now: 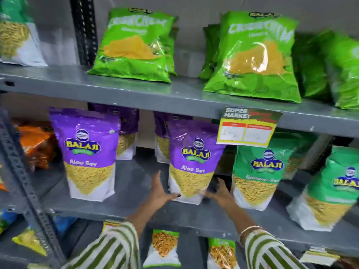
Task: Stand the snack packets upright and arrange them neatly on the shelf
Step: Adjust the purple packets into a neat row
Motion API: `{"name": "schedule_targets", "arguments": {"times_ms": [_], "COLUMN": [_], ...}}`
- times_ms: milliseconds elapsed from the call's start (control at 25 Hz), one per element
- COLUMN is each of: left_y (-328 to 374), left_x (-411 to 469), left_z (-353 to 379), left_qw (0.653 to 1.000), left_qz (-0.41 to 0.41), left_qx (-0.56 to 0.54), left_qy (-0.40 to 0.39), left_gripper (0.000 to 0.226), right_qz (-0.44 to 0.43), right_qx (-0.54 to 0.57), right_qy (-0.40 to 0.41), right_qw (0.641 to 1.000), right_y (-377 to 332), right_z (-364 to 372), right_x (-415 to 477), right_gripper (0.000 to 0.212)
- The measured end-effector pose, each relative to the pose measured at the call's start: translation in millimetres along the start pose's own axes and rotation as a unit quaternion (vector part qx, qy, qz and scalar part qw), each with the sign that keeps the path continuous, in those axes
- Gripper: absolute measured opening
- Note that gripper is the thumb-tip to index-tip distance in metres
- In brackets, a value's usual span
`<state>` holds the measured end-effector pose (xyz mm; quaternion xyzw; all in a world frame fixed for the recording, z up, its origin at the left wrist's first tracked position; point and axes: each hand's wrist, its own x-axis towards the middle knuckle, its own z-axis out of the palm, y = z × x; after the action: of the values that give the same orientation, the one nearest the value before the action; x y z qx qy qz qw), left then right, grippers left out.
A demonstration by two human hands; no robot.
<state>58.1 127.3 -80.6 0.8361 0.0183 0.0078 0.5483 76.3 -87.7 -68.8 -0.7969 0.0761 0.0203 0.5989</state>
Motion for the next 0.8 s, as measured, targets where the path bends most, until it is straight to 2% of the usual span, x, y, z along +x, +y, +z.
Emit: {"name": "schedule_targets", "arguments": {"times_ms": [40, 120, 160, 240, 400, 480, 520, 560, 600, 680, 720, 800], "left_y": [6, 9, 7, 2, -12, -20, -20, -24, -22, -18, -17, -13], "left_x": [12, 20, 21, 14, -2, -9, -12, -10, -12, -11, -11, -14], "left_z": [11, 21, 20, 9, -32, -49, -55, -60, -64, -68, -69, -69], "left_qw": [0.998, 0.996, 0.996, 0.994, 0.994, 0.992, 0.991, 0.99, 0.99, 0.989, 0.989, 0.991], "left_qz": [-0.039, -0.082, -0.093, -0.105, -0.089, -0.106, -0.113, -0.117, -0.116, -0.113, -0.11, -0.096], "left_qx": [-0.031, -0.025, -0.018, -0.007, 0.015, 0.034, 0.039, 0.05, 0.065, 0.091, 0.096, 0.094], "left_qy": [-0.037, -0.026, 0.0, 0.04, 0.055, 0.063, 0.067, 0.06, 0.049, 0.031, 0.024, 0.016], "left_gripper": [0.106, 0.103, 0.096, 0.075, 0.1, 0.097, 0.098, 0.1, 0.102, 0.1, 0.098, 0.097], "right_qz": [-0.001, -0.019, -0.021, -0.021, -0.045, -0.049, -0.068, -0.093, -0.125, -0.196, -0.208, -0.208], "right_qx": [-0.014, -0.021, -0.017, -0.001, 0.026, 0.036, 0.044, 0.04, 0.008, -0.107, -0.177, -0.276], "right_qy": [-0.037, -0.052, -0.054, -0.052, -0.088, -0.122, -0.118, -0.082, -0.011, 0.153, 0.165, 0.055], "right_qw": [0.999, 0.998, 0.998, 0.998, 0.995, 0.991, 0.99, 0.991, 0.992, 0.963, 0.948, 0.937], "right_y": [2, 17, 18, 8, -5, -18, -33, -59, -90, -148, -175, -217], "right_z": [4, 17, 24, 37, 69, 82, 84, 81, 77, 68, 66, 69], "right_x": [6, 21, 21, 6, -22, -31, -36, -41, -47, -44, -41, -38], "right_gripper": [0.093, 0.118, 0.118, 0.097, 0.105, 0.09, 0.086, 0.088, 0.093, 0.094, 0.092, 0.088]}}
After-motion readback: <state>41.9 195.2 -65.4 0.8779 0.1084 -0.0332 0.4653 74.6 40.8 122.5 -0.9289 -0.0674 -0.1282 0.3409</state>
